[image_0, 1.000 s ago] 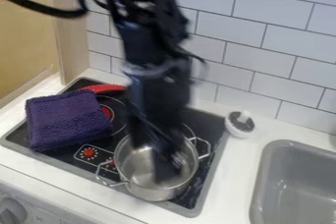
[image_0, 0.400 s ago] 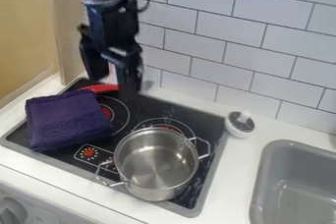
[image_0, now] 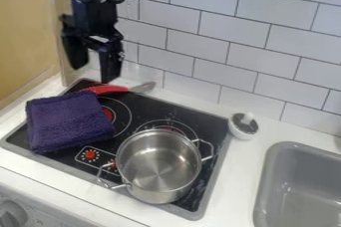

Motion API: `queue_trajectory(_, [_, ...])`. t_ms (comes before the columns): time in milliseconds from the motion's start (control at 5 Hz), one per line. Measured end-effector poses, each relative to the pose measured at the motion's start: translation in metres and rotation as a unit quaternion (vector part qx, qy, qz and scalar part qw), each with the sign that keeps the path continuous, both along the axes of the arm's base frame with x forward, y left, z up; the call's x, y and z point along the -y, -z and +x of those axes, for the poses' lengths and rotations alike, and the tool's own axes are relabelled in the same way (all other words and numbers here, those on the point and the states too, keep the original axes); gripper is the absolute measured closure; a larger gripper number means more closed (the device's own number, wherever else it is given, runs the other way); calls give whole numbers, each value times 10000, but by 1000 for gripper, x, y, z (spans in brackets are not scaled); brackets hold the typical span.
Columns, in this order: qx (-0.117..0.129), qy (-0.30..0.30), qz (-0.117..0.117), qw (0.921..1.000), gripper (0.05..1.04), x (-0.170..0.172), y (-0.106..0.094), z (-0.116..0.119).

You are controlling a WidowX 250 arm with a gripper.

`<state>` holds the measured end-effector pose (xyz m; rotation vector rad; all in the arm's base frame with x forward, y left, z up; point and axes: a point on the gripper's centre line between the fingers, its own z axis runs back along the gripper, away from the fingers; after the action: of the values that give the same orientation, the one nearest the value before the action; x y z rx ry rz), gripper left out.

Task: Placed the purple cloth on the right top of the stove

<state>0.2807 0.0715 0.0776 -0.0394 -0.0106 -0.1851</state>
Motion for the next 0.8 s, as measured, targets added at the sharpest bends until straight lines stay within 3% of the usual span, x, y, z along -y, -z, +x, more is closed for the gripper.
queue_trajectory(200, [-28, -191, 112, 9998, 85, -13, 0, -4])
queue_trajectory(400, [-97, -426, -63, 9990, 85, -25, 2, -10])
queue_trajectory(600, [-172, -433, -10, 9989, 85, -29, 8, -13])
queue_trajectory(800, [-375, -519, -19, 9979, 85, -30, 27, -19])
